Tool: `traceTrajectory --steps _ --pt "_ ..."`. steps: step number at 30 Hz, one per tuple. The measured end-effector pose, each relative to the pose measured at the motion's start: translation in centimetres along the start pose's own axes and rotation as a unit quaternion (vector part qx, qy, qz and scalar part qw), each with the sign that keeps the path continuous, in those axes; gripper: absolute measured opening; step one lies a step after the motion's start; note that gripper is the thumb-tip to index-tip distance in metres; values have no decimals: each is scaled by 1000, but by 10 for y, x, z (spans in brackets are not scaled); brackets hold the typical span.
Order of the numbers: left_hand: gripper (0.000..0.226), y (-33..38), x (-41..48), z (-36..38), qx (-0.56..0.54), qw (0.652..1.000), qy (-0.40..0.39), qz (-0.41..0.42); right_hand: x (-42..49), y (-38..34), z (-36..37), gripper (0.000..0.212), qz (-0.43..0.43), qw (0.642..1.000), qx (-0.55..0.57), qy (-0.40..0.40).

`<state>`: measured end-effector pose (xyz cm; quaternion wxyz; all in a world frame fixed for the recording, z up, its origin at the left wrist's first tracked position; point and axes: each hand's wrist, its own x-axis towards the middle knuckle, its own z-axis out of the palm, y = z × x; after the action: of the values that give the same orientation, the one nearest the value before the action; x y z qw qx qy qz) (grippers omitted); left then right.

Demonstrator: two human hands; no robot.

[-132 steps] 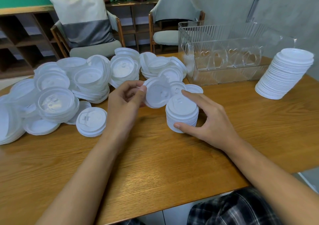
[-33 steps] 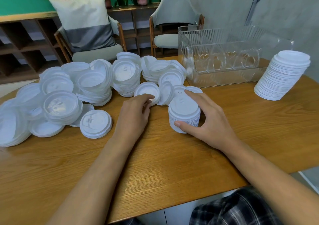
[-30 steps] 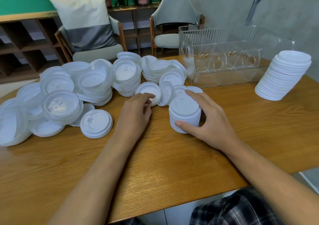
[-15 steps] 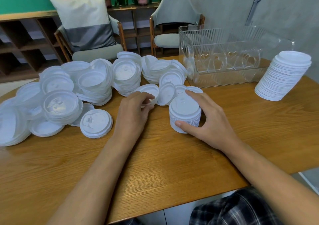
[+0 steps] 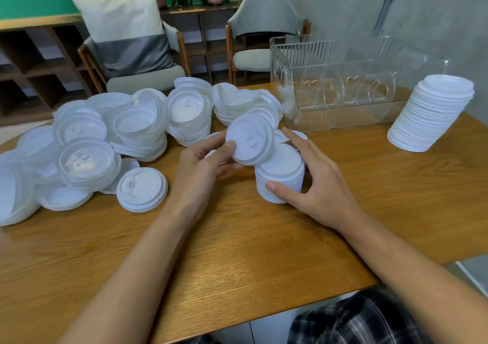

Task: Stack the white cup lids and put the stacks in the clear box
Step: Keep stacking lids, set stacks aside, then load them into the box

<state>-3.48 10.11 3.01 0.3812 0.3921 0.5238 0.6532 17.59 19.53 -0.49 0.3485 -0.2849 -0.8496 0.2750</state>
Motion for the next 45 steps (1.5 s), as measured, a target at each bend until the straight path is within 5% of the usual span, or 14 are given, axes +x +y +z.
traceTrajectory --steps 4,11,20,25,29,37,45 --pt "37 -5 -1 4 59 998 -7 -9 -1 -4 -2 92 -7 1000 11 -7" --pt "14 -12 0 6 164 986 13 36 -2 -4 -2 76 -39 999 21 -14" --pt "57 -12 -10 15 309 948 14 71 -2 -2 -2 73 -38 999 25 -10" --pt "57 -9 -9 11 258 960 -60 86 -2 -4 -2 85 -18 999 43 -19" --pt "64 -6 -12 11 257 954 -108 114 -2 -4 -2 76 -35 999 30 -14" --pt "74 -16 -12 20 244 961 -60 118 -2 -2 -2 73 -36 999 30 -15" --pt "71 -15 -12 17 222 959 -135 112 -1 -2 0 73 -46 999 25 -14"
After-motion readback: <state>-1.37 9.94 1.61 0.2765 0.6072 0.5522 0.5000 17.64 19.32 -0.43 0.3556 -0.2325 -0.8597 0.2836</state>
